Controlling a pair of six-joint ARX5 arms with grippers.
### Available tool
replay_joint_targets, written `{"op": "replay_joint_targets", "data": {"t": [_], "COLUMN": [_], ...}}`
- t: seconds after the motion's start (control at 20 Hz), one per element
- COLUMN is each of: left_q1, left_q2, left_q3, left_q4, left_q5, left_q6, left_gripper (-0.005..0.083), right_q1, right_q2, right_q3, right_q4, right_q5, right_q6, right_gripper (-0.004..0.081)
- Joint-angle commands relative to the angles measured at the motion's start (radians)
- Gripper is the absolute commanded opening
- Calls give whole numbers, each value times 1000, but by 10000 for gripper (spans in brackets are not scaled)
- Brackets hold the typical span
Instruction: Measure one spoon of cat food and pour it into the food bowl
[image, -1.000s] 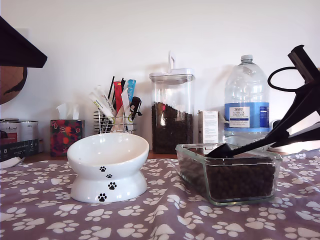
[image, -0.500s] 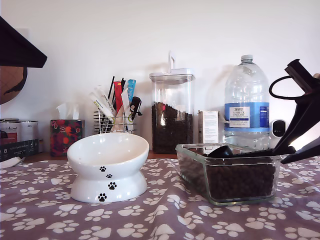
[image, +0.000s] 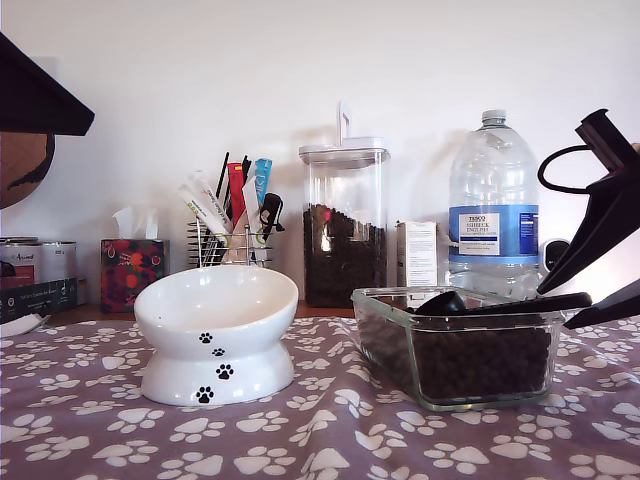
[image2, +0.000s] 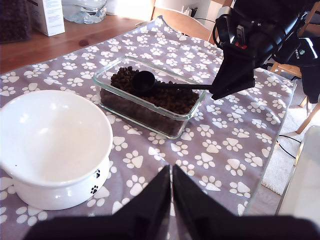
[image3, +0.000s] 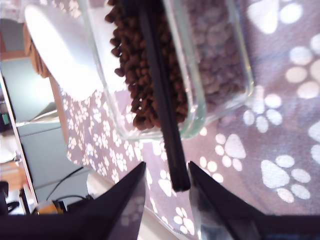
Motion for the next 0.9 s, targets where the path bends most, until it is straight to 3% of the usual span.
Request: {"op": "replay_joint_targets", "data": {"t": [0.0, 0.3, 0.65, 0.85], "left_q1": [-3, -3, -4, -19], "left_q2": [4, 4, 4, 4], "left_q3": [-16, -16, -16, -16], "left_q4": [5, 5, 6, 9], "left_q5": [1, 1, 2, 8], "left_q6": [4, 4, 4, 4], "left_gripper": [-19, -19, -19, -19], "right_q1": [-1, -2, -3, -3], "right_q2": [10, -16, -83, -194], "right_q3": [-17, -16, -16, 14], "right_q4": [-6, -4, -84, -174], "right_q5": [-6, 20, 56, 144], "right_q6": [-27, -69, -151, -203], "right_gripper": [237, 253, 283, 283]}}
